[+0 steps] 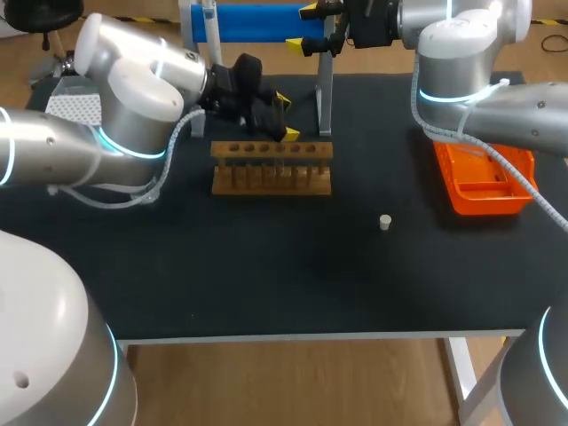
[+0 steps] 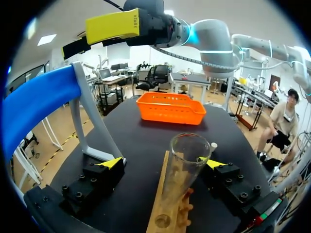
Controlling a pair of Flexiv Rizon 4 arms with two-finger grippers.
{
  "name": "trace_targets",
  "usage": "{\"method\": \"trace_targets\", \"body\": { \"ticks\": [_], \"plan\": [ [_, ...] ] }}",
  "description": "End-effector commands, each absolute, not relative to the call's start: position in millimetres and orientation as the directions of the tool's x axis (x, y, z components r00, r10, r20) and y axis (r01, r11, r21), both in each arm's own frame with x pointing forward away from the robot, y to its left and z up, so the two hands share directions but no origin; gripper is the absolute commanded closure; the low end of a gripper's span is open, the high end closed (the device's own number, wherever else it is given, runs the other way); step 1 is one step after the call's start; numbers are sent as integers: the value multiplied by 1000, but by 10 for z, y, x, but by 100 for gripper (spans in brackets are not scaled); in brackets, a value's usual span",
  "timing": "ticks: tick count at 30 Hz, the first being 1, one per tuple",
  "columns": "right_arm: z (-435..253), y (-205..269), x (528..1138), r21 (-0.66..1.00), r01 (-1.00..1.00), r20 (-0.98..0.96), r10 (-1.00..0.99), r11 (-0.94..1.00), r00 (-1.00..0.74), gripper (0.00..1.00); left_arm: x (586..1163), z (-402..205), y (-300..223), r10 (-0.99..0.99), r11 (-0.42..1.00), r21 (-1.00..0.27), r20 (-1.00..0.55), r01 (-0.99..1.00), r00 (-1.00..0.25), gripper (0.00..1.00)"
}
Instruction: Invert the test tube, pick up the pipette, mount the tip to pipette, aspirate from beaker and dispense into the tube, eject the tip, return the pipette, and cap with the stopper.
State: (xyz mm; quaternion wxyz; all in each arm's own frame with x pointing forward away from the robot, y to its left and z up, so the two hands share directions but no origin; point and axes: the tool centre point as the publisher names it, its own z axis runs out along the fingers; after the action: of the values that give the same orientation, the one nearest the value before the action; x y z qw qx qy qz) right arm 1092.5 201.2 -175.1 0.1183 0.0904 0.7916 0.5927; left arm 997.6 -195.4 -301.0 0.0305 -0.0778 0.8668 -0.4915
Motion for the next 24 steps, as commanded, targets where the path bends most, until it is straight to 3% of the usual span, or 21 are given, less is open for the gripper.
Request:
{"method": "trace_targets", "body": {
  "ticks": [1,24],
  "plan": [
    [-1742,2004,10933,959,4,-79,279,285,-957,0,9947,-3026,-1961,-175,505,-856,19,-106,-984,0],
    [-1742,2004,10933,959,4,-79,279,285,-957,0,9907,-3069,-1968,-147,515,-851,34,-106,-989,0]
  ]
}}
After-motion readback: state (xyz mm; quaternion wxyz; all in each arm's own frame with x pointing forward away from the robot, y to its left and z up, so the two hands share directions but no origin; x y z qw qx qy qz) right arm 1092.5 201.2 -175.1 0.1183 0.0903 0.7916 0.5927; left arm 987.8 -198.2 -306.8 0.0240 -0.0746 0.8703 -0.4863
